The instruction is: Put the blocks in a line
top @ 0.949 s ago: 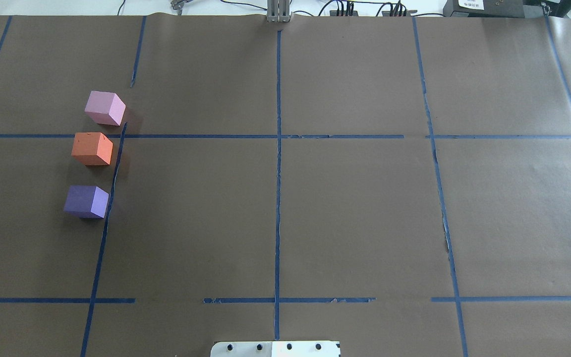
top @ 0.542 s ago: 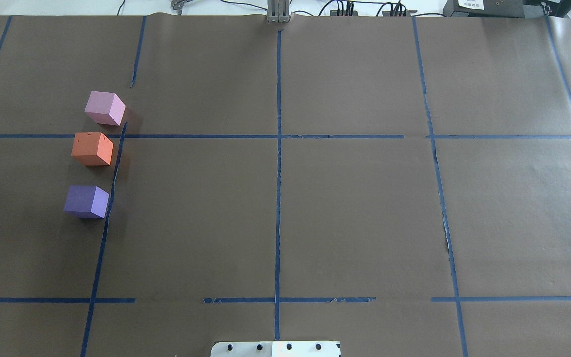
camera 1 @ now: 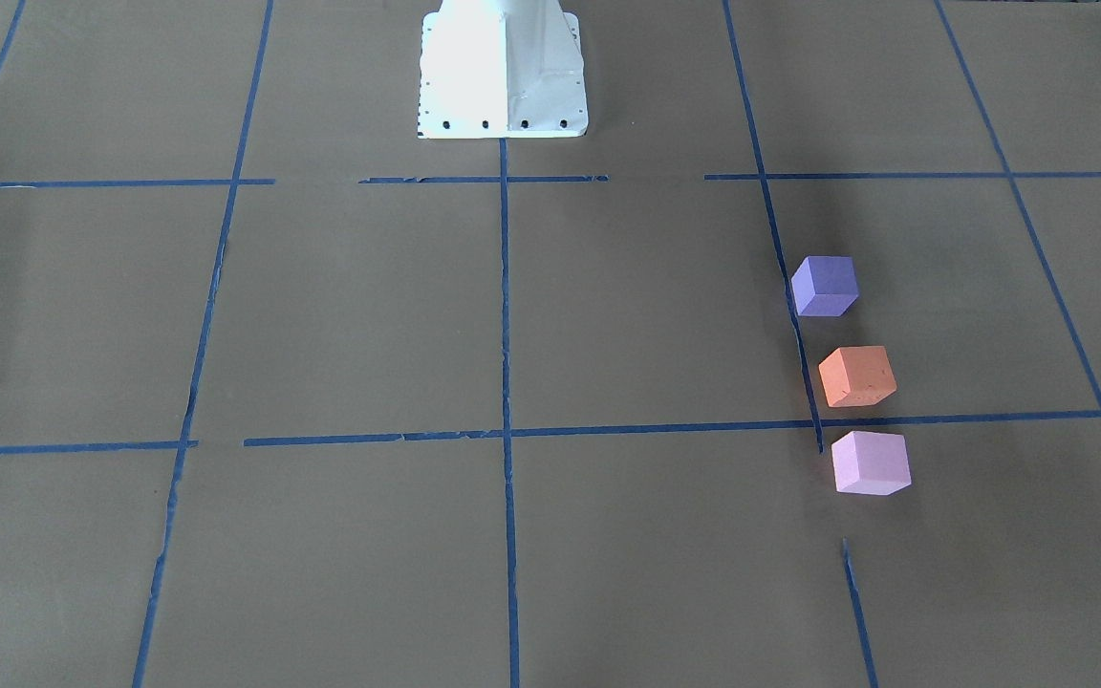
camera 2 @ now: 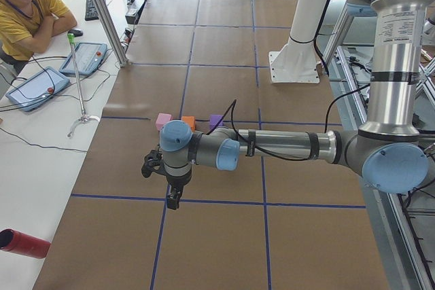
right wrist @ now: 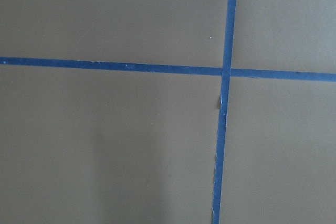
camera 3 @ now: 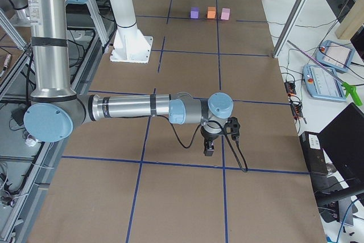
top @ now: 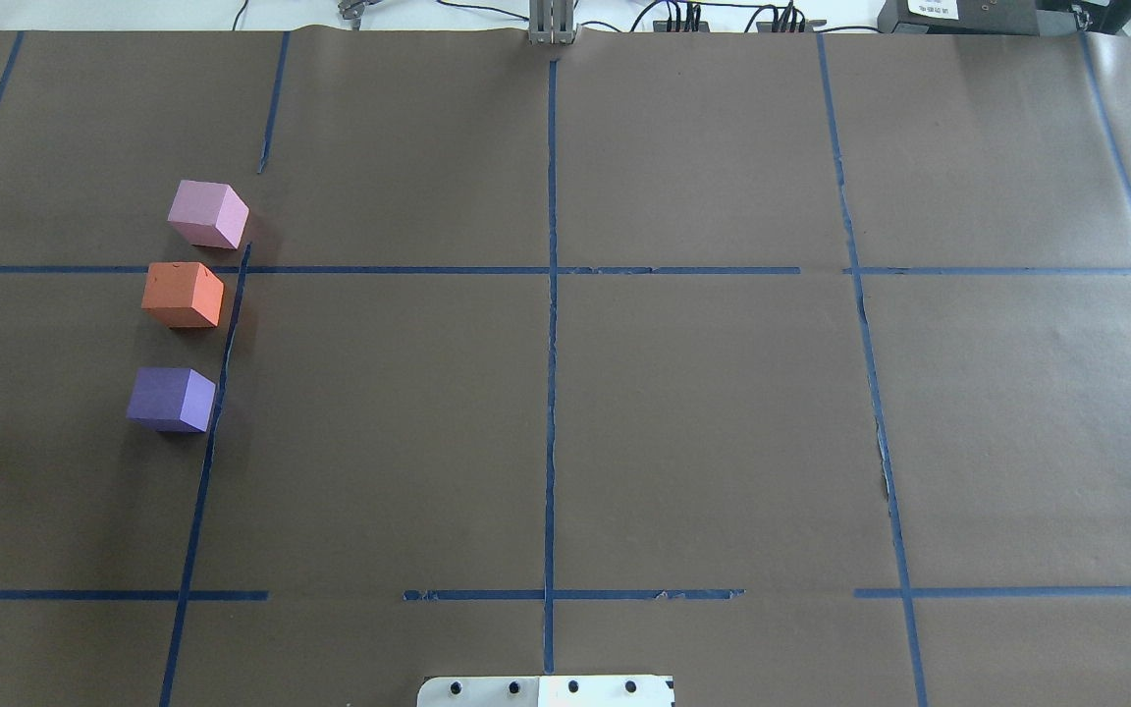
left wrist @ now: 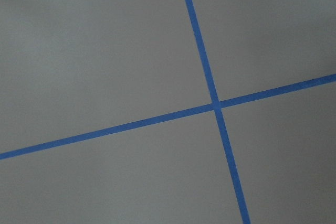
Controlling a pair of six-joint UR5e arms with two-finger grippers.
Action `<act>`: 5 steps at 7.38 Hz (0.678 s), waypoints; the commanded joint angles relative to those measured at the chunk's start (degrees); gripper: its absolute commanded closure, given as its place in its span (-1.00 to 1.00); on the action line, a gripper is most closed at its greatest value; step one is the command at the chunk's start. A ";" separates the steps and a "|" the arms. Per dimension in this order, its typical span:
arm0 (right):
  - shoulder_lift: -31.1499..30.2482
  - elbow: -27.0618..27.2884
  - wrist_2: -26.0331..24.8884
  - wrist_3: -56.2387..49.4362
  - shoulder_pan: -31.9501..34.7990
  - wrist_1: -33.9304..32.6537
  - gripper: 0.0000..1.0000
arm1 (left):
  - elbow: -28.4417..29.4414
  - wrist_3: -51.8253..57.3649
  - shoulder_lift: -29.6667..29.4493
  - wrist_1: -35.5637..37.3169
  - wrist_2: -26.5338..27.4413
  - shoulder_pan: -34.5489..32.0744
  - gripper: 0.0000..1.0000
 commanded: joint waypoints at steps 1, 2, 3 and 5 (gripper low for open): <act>0.00 -0.02 0.00 0.00 0.00 0.00 -1.00 | 0.22 0.45 0.12 0.11 -0.48 -0.12 -1.00; 0.00 -0.02 0.00 0.00 0.00 0.00 -1.00 | 0.31 0.10 0.47 0.46 -0.57 -0.12 -1.00; 0.00 -0.02 0.00 0.00 0.00 0.00 -1.00 | -0.13 0.18 0.56 0.29 -1.00 -0.12 -1.00; 0.00 -0.02 0.00 0.00 0.00 0.00 -1.00 | -0.13 0.18 0.38 0.02 -0.83 -0.12 -1.00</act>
